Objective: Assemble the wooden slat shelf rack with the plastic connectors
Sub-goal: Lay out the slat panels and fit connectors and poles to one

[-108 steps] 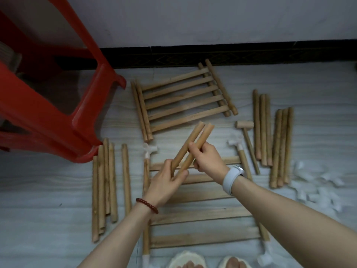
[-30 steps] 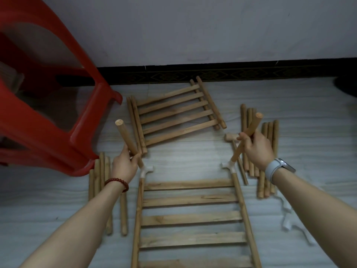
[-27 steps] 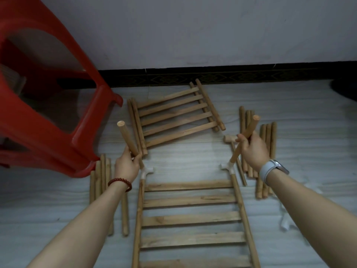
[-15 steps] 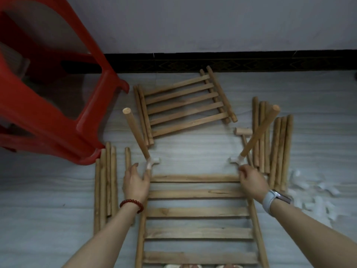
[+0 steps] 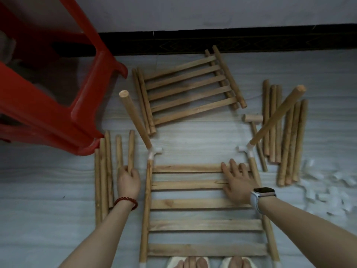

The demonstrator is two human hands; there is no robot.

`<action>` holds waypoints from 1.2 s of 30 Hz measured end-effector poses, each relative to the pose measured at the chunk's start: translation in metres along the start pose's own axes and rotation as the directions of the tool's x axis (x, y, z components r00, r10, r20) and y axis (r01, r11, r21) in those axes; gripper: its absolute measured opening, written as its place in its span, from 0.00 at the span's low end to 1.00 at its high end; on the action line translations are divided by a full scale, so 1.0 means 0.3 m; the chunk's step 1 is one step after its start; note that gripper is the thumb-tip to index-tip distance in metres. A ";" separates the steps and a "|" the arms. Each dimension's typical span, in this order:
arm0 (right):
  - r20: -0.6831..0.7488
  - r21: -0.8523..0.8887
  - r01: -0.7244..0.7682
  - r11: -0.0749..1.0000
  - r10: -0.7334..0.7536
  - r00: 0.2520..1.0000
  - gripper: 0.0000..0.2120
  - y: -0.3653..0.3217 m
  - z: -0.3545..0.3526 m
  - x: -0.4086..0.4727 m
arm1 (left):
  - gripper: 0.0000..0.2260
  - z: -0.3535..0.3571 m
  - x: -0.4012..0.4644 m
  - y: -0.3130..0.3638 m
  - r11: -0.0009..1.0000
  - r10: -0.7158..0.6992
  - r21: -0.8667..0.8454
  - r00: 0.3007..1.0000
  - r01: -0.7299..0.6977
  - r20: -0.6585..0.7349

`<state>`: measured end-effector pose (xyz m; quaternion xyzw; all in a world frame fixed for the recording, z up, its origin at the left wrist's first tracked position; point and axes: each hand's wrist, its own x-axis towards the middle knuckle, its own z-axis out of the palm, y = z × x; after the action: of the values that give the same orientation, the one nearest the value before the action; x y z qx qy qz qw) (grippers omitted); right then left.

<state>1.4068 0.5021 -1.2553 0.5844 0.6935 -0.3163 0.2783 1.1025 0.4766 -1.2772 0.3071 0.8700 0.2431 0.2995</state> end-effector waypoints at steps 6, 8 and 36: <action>0.006 -0.009 0.011 1.000 -0.011 1.000 0.33 0.001 -0.022 0.050 | 0.13 -0.031 -0.017 -0.024 0.894 -0.152 -0.404 0.980 0.193 0.132; -0.029 -0.012 0.001 1.000 -0.001 1.000 0.33 -0.001 -0.033 0.067 | 0.07 -0.048 -0.018 -0.009 0.816 -0.154 -0.543 0.980 0.196 0.124; 0.236 -0.318 0.361 0.877 -0.295 0.926 0.32 -0.242 0.226 -0.212 | 0.09 -0.301 -0.495 -0.110 0.908 0.270 -0.406 0.882 -0.100 0.387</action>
<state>1.3465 0.4013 -1.2428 0.3668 0.8003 -0.2800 0.3830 1.1231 0.3311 -1.1785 0.3736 0.6843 0.3579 0.5138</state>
